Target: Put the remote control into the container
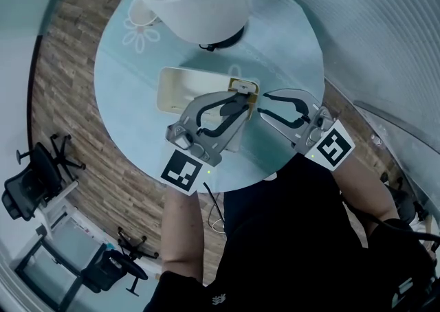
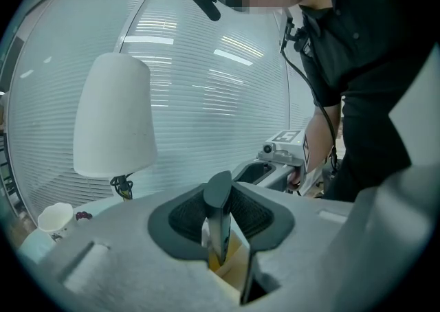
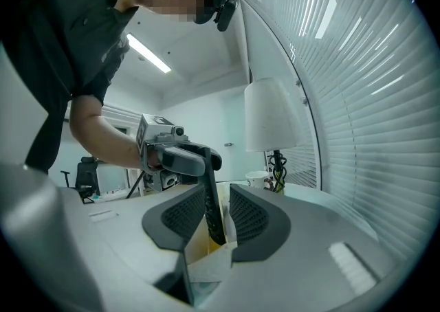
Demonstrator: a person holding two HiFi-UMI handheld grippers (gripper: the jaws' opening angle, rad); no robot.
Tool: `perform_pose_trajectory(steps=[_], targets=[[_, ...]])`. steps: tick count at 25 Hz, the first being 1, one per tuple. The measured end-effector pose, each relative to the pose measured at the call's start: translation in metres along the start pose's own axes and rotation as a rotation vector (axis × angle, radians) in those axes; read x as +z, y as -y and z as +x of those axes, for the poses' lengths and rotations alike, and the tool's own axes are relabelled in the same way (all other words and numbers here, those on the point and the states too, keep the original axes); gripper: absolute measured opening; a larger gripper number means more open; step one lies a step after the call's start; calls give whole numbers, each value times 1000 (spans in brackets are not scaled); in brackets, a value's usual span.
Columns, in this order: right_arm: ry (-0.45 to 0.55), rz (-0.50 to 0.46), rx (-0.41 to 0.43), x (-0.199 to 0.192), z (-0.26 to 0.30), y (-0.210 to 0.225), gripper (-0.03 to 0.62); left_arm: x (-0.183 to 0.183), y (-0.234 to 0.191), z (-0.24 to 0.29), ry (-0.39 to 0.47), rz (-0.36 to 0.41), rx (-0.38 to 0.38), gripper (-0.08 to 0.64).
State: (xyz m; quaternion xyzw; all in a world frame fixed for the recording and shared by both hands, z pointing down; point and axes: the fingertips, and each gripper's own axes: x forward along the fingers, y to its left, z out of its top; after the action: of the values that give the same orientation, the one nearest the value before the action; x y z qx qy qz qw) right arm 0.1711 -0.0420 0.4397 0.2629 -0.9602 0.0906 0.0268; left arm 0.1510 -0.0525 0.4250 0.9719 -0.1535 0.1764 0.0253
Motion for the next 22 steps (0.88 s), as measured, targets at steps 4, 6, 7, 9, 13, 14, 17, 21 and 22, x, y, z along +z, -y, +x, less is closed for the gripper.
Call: perform_pose_trajectory(steps=[4, 6, 7, 9, 13, 14, 17, 21, 22], targets=[[-11, 7, -2, 4, 0, 1, 113, -4, 2, 3, 3, -7, -13, 102], [-9, 8, -4, 5, 1, 1, 112, -8, 3, 5, 9, -8, -17, 103], [-9, 8, -6, 5, 1, 1, 112, -11, 3, 6, 12, -11, -17, 103], [-11, 8, -9, 2, 1, 1, 112, -18, 3, 8, 13, -17, -13, 103], [-23, 13, -11, 0, -1, 3, 106, -31, 3, 14, -25, -27, 2, 107], [-23, 14, -12, 0, 0, 5, 106, -35, 2, 16, -38, -27, 6, 107], [-24, 12, -9, -2, 6, 9, 106, -46, -3, 20, -46, -30, 21, 112], [-22, 1, -5, 0, 10, 7, 107, -56, -7, 17, -60, -35, 42, 127], [-22, 1, -6, 1, 10, 7, 108, -57, -8, 15, -58, -32, 50, 135]])
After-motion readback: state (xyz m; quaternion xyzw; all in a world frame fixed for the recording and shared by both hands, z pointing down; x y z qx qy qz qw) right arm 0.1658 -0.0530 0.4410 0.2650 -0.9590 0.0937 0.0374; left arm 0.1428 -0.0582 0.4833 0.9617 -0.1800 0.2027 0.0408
